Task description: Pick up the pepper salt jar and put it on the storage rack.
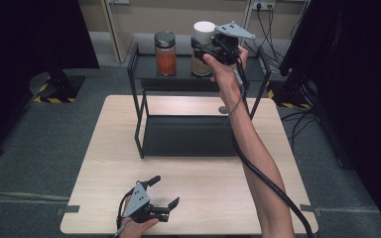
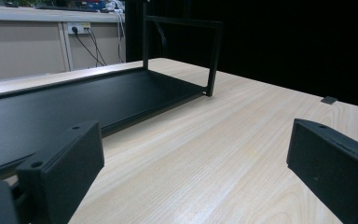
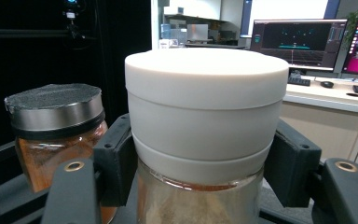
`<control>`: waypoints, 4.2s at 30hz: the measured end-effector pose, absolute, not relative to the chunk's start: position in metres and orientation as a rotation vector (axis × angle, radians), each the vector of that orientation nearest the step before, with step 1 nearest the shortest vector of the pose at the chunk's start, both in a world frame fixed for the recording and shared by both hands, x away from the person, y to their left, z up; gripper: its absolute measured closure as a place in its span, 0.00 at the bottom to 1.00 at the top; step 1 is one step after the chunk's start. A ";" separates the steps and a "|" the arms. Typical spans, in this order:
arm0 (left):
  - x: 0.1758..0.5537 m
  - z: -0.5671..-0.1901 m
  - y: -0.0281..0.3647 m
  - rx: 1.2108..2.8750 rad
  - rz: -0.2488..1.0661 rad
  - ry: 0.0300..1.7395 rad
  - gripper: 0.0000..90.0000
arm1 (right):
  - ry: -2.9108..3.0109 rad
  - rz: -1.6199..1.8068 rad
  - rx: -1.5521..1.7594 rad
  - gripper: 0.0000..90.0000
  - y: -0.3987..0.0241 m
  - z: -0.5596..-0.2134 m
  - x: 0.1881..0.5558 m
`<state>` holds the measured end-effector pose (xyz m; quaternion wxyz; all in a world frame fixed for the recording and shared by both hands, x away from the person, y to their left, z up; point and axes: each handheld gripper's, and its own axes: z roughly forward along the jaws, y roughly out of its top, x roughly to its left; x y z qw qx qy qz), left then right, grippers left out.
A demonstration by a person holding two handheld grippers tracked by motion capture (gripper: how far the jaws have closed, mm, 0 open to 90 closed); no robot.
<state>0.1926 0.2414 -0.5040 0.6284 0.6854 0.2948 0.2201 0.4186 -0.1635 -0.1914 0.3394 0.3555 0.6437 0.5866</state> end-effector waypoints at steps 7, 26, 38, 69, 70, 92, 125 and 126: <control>0.192 -0.504 0.241 1.572 0.504 0.672 0.04 | 1.653 1.530 0.911 0.32 -0.162 -0.192 0.415; 0.192 -0.504 0.240 1.579 0.507 0.673 0.04 | 1.674 1.515 0.928 0.03 -0.174 -0.188 0.397; 0.193 -0.505 0.240 1.582 0.510 0.676 0.04 | 1.684 1.565 0.881 0.00 -0.192 -0.201 0.380; 0.192 -0.505 0.239 1.575 0.510 0.681 0.04 | 1.734 1.658 0.780 0.00 -0.229 -0.246 0.330; 0.192 -0.505 0.239 1.575 0.510 0.682 0.04 | 1.739 1.660 0.778 0.00 -0.230 -0.248 0.329; 0.191 -0.505 0.240 1.571 0.519 0.686 0.04 | 1.811 1.636 0.711 0.00 -0.249 -0.300 0.294; 0.192 -0.506 0.241 1.565 0.525 0.694 0.04 | 1.845 1.655 0.713 0.01 -0.257 -0.358 0.266; 0.192 -0.506 0.241 1.566 0.526 0.695 0.04 | 1.848 1.658 0.713 0.01 -0.258 -0.360 0.266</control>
